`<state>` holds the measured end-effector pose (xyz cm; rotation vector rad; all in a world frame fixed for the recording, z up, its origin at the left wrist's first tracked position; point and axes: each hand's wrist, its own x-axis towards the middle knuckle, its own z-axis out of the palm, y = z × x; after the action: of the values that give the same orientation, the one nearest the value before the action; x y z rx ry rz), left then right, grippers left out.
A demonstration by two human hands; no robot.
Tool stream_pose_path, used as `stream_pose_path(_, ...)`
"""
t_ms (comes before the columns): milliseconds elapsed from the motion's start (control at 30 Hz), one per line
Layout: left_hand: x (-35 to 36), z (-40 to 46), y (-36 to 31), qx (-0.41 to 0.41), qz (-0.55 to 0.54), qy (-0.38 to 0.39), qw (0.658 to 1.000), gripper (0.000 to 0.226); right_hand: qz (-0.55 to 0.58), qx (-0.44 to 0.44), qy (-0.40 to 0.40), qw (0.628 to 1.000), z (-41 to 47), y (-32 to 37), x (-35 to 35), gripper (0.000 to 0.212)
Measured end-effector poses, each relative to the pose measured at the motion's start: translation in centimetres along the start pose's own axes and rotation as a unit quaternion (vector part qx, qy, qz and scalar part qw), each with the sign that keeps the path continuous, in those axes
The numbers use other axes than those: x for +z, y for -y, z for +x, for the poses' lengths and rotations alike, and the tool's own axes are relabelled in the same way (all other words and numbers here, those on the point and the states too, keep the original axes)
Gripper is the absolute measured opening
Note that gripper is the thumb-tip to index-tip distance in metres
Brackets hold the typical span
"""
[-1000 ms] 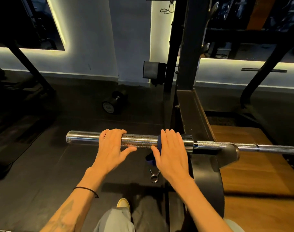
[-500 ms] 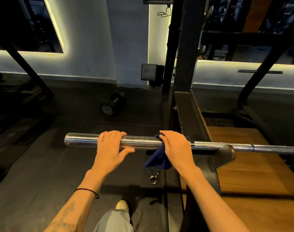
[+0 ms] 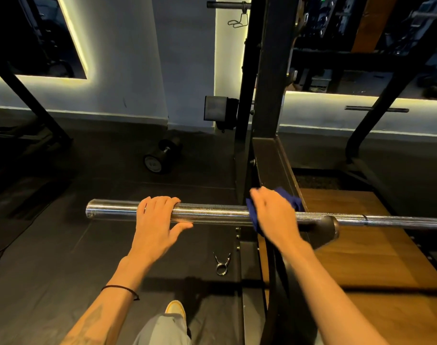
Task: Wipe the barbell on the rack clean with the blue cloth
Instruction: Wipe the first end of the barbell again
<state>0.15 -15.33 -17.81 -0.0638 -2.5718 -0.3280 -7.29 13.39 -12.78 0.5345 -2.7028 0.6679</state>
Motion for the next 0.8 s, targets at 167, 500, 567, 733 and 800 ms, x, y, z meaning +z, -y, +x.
stream_pose_path(167, 0.4, -0.2, -0.1, -0.014, -0.023, -0.017, 0.999, 0.061, 0.001, -0.064, -0.179, 0.982, -4.9, -0.4, 3.2, 0.043)
stream_pose_path(500, 0.6, 0.0, -0.1, -0.018, -0.052, -0.026, 0.998, 0.062, -0.107, -0.139, -0.149, 0.973, -6.4, -0.6, 3.9, 0.045)
stream_pose_path(567, 0.6, 0.0, -0.2, -0.018, -0.044, -0.025, 0.999, 0.063, -0.138, -0.116, -0.122, 0.976, -3.3, 1.1, 3.4, 0.037)
stream_pose_path(733, 0.7, -0.2, -0.3, -0.016, -0.035, -0.031, 0.999, 0.061, -0.173, -0.11, 0.01, 0.979, 0.5, 6.9, 4.7, 0.007)
stream_pose_path(800, 0.7, -0.1, -0.2, -0.013, -0.033, -0.031, 0.999, 0.061, -0.164, -0.109, 0.002, 0.98, -0.2, 8.9, 6.2, 0.017)
